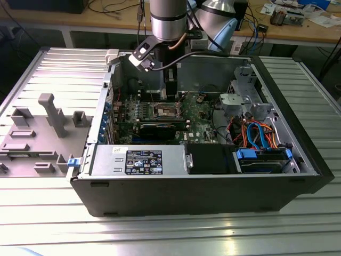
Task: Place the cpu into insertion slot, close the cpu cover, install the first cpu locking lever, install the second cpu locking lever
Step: 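Place the cpu into insertion slot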
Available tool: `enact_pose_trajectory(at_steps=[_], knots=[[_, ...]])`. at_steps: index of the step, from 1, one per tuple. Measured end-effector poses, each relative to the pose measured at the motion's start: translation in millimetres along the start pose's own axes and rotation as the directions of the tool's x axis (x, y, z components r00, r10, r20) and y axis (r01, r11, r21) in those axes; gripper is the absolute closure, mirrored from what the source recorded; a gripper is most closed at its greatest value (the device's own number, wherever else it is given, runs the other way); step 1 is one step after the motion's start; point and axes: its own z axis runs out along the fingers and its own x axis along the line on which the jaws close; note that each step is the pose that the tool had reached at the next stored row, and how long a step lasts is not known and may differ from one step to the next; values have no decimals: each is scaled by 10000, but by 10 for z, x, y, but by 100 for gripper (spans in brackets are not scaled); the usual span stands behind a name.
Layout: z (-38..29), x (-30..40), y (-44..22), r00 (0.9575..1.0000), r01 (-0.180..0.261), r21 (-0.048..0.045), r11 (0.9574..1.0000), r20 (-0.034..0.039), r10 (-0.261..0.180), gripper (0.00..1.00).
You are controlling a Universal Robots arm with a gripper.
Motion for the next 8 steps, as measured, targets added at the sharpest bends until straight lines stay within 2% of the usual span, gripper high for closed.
enact_pose_trajectory(at_steps=[8], knots=[[19, 0, -2, 10000, 0, 0, 10000, -1, 0, 46]])
